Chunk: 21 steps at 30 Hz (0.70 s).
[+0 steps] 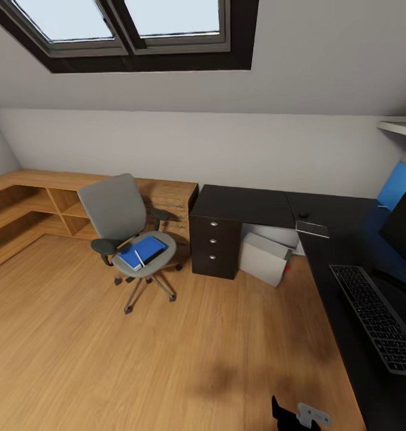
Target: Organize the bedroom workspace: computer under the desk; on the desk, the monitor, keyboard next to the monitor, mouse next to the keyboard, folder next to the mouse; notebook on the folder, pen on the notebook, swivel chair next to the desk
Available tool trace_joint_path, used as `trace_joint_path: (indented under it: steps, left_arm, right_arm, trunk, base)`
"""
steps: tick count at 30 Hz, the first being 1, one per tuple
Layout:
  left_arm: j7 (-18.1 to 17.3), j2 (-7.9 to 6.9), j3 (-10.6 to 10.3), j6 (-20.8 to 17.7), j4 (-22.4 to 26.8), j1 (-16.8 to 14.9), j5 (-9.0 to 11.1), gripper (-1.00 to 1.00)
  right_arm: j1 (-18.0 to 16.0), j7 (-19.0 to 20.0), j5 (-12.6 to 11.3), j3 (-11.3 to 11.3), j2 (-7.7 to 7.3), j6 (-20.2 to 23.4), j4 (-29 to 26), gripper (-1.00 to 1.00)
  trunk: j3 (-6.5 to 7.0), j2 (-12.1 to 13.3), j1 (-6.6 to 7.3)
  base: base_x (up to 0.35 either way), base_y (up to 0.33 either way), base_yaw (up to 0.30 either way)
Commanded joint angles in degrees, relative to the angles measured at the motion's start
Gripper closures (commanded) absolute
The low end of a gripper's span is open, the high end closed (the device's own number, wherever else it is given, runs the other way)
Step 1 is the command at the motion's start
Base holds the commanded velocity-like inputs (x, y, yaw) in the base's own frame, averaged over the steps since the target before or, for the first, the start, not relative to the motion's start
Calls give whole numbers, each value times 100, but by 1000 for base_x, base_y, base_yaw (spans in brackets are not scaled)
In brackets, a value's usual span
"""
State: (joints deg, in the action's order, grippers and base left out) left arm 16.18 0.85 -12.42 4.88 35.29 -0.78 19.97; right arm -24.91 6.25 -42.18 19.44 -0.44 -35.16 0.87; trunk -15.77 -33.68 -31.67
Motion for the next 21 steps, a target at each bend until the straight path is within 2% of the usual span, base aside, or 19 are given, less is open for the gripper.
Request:
trace_joint_path:
  steps: [1, 21]
  left_arm:
    - [43, -6, -41, 29, 1, -4, 60, -100]
    - [42, 0, -41, 26, -1, -7, 60, -100]
  right_arm:
    - [-5, 52, -62, 16, 0, -17, 9, -100]
    - [-5, 52, -62, 16, 0, -26, 9, -100]
  trunk:
    - [1, -6, -4]
    - [172, -6, -4]
  base:
    - [247, 11, -76]
    - [316, 2, -77]
